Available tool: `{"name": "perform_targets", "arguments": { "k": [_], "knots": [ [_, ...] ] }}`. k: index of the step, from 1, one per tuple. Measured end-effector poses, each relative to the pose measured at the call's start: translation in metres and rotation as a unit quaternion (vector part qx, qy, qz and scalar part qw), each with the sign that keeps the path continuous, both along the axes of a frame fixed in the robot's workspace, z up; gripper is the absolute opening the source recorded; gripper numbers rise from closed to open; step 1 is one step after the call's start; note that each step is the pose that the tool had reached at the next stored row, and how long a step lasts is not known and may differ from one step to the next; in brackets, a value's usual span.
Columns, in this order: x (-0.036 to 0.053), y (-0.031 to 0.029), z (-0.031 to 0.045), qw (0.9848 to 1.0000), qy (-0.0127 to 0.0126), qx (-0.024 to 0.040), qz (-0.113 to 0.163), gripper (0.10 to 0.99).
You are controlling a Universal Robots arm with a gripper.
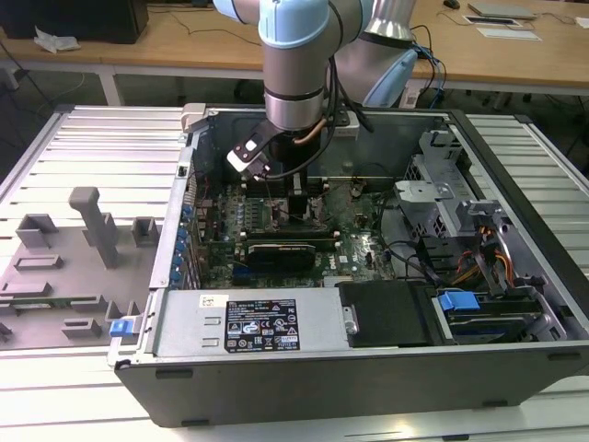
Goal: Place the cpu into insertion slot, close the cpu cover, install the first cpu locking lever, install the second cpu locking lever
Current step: 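Place the cpu into insertion slot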
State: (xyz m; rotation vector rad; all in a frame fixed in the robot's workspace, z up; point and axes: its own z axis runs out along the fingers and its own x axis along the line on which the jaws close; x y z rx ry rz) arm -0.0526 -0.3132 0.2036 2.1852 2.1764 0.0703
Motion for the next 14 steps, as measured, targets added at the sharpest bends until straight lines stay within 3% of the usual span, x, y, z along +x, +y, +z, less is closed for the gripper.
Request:
{"name": "perform_targets", "arguments": {
  "k": [14],
  "knots": [
    [0.0, 0.0, -0.0029, 1.0, 0.0, -0.0018, 0.0, 0.529]
  ]
}}
